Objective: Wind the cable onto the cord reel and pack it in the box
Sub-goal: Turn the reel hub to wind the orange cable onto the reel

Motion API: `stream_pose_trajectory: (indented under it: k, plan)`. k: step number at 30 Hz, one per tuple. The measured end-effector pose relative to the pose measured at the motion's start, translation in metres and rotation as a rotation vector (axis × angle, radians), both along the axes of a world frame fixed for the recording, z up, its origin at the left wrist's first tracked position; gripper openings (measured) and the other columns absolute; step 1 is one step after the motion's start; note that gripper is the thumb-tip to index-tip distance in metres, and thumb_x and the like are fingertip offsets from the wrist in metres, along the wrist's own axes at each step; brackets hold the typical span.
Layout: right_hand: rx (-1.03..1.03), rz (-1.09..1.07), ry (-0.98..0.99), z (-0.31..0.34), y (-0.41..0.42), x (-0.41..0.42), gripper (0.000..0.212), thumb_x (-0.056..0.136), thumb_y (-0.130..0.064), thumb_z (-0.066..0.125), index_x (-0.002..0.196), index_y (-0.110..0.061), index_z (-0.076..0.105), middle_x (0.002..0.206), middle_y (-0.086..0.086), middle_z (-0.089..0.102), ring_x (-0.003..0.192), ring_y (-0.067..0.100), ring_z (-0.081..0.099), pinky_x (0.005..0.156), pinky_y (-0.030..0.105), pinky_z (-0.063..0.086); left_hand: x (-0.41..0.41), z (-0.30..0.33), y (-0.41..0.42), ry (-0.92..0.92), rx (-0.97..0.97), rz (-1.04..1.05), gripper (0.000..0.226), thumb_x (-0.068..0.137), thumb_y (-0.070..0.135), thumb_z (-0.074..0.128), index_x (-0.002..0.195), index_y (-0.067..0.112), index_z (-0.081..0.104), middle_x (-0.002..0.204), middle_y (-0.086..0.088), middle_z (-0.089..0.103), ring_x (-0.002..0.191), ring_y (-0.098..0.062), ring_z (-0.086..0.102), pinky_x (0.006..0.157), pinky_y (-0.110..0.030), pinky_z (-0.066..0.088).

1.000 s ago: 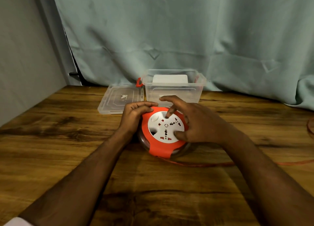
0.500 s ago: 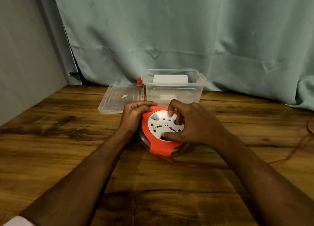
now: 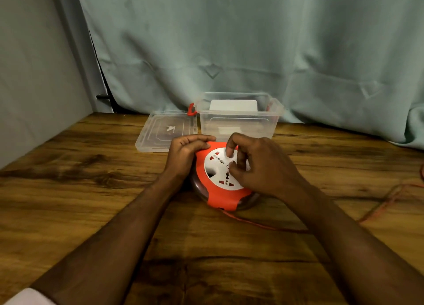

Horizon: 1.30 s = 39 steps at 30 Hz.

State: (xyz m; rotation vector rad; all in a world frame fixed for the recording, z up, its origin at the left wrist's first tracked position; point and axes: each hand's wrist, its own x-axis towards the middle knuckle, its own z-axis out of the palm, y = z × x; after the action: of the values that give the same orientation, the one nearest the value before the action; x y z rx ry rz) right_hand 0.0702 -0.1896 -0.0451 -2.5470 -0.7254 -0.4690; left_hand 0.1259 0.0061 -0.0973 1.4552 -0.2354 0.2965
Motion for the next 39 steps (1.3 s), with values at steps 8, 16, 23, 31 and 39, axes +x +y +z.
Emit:
stream_pose_trajectory:
  k: [8,16,23,31,39]
  plan:
    - [-0.092,0.174,0.122,0.004,-0.021,0.012,0.066,0.081,-0.024,0.074,0.138,-0.04,0.045,0.12,-0.019,0.06,0.082,-0.004,0.058,0.062,0.014,0.043,0.0,0.0,-0.001,0.018,-0.03,-0.021,0.025,0.087,-0.005,0.055,0.102,-0.004,0.074,0.101,-0.023,0.075,0.088,-0.034,0.07,0.077,-0.037,0.059]
    - [-0.193,0.181,0.154,0.01,-0.033,0.018,0.082,0.08,-0.044,0.078,0.149,-0.043,0.032,0.133,-0.02,0.06,0.08,-0.015,0.051,0.067,0.013,0.04,0.001,0.0,-0.002,0.0,-0.004,-0.014,0.025,0.087,-0.005,0.055,0.103,-0.007,0.074,0.102,-0.022,0.075,0.088,-0.03,0.071,0.074,-0.032,0.059]
    - [-0.164,0.088,0.034,0.009,-0.027,0.009,0.073,0.064,-0.06,0.082,0.122,-0.041,0.042,0.104,-0.018,0.068,0.079,0.001,0.062,0.063,0.023,0.048,-0.001,0.002,-0.002,0.004,-0.009,-0.007,0.025,0.087,-0.006,0.054,0.103,-0.008,0.073,0.104,-0.022,0.075,0.089,-0.03,0.07,0.074,-0.031,0.06]
    - [-0.106,-0.122,-0.053,-0.014,0.004,0.007,0.049,0.07,-0.078,0.067,0.076,-0.031,0.052,0.067,-0.017,0.049,0.07,0.007,0.049,0.067,0.028,0.038,0.0,0.003,-0.001,-0.005,0.016,-0.037,0.025,0.088,-0.008,0.053,0.102,-0.005,0.073,0.1,-0.02,0.074,0.084,-0.025,0.071,0.073,-0.03,0.06]
    - [-0.013,0.085,-0.019,0.0,-0.008,0.006,0.03,0.078,-0.033,0.077,0.099,-0.033,0.056,0.069,-0.011,0.063,0.061,0.001,0.054,0.059,0.024,0.039,0.001,0.0,-0.001,0.003,-0.013,-0.057,0.03,0.075,0.009,0.06,0.099,0.0,0.076,0.101,-0.021,0.075,0.088,-0.031,0.071,0.077,-0.035,0.059]
